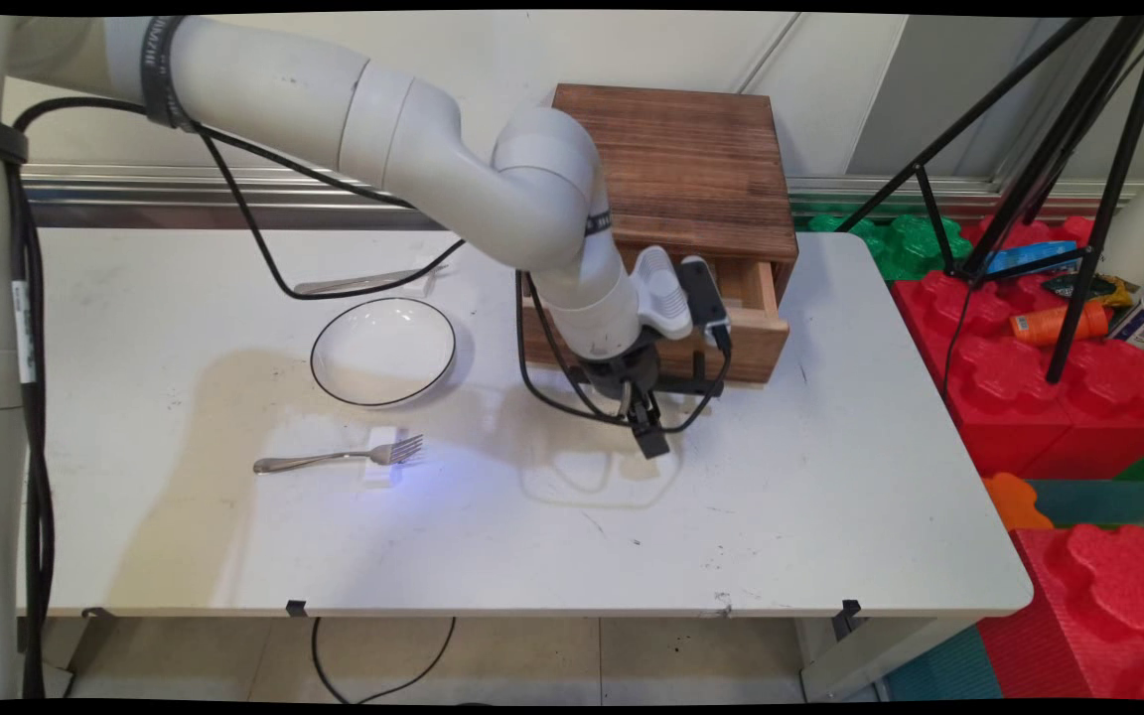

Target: Open the drawer

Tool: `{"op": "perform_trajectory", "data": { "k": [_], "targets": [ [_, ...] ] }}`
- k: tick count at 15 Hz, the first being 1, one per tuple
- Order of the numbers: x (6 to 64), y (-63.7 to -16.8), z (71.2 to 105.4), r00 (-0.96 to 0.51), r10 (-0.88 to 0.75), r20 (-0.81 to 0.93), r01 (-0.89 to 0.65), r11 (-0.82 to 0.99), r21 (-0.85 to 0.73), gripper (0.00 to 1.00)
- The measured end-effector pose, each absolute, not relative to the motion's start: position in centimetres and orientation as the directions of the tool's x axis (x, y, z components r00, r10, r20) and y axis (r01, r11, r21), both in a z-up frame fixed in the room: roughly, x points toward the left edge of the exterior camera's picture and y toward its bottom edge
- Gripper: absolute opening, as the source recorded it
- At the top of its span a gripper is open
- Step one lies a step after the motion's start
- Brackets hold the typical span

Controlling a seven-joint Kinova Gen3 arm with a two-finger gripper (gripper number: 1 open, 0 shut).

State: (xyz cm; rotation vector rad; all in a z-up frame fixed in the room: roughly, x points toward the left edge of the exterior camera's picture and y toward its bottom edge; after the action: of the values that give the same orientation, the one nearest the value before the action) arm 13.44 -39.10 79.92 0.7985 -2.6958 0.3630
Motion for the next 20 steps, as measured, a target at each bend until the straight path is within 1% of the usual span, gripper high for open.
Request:
{"op": "perform_trajectory", "data": {
  "k": [20],
  "targets": [
    [12.3,-29.8,80.5,-0.82,-0.457,0.346,-0.519,0.847,-0.111,1.0]
  ]
}}
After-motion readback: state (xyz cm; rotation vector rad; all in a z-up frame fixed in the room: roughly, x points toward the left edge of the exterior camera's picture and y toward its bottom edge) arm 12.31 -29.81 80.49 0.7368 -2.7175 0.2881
